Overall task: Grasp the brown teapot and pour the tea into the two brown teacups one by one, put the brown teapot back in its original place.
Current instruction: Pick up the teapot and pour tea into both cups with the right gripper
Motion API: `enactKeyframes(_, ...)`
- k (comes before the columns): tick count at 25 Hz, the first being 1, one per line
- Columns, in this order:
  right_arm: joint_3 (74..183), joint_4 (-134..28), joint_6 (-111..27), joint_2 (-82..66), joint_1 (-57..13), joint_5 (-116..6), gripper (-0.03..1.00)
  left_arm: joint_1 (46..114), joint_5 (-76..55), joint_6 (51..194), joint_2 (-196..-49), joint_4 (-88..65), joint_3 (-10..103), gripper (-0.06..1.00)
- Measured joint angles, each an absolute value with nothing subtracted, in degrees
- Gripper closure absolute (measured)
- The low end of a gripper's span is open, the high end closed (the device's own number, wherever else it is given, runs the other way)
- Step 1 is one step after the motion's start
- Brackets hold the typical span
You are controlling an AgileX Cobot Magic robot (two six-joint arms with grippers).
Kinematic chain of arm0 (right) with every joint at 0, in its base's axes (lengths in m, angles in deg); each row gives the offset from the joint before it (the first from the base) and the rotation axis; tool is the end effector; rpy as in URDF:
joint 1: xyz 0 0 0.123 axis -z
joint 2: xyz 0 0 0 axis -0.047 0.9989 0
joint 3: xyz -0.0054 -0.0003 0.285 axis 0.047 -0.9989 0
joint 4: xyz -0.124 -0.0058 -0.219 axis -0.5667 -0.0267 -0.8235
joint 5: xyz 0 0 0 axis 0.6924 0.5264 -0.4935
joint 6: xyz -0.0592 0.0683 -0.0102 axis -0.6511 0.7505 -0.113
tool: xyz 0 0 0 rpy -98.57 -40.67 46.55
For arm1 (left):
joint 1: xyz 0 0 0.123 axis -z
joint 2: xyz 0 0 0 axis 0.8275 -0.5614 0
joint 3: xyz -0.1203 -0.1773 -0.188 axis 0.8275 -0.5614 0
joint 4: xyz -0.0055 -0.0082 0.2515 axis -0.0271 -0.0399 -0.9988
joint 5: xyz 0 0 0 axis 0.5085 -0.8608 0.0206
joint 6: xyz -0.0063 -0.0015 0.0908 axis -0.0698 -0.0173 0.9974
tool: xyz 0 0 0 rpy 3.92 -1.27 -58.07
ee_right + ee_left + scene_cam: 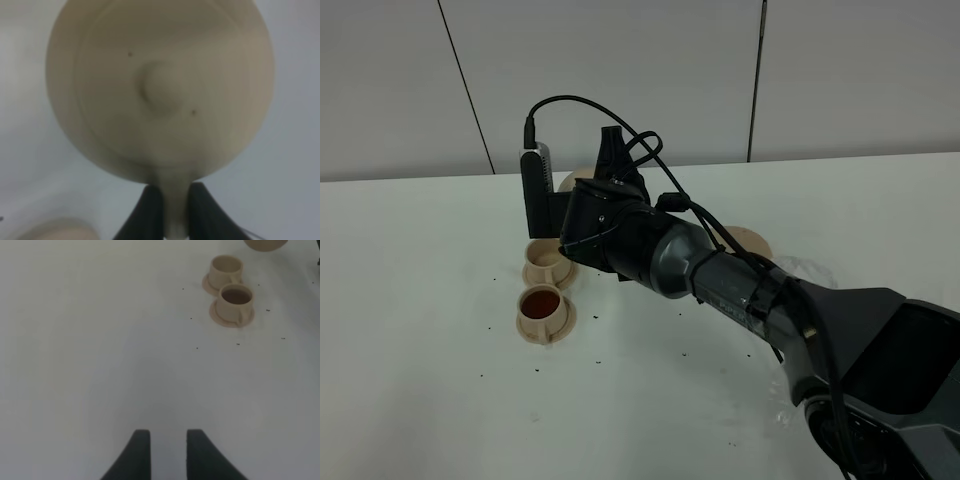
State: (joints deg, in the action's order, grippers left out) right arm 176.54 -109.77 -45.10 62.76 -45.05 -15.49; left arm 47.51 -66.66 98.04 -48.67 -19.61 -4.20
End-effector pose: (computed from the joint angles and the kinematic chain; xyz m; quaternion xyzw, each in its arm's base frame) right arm 0.4097 0.3743 0.1782 -0.6725 0.5907 -0.3214 0.3090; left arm -0.0052 -0.0087 0.2800 0.0098 0.8463 0.0328 0.5317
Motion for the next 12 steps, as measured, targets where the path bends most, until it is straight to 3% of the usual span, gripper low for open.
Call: enactKeyframes(12, 176.5, -110.5, -49.6, 64.0, -46.0, -13.8, 0.87, 47.5, -66.7, 98.0, -48.7, -19.6, -4.2, 0.7)
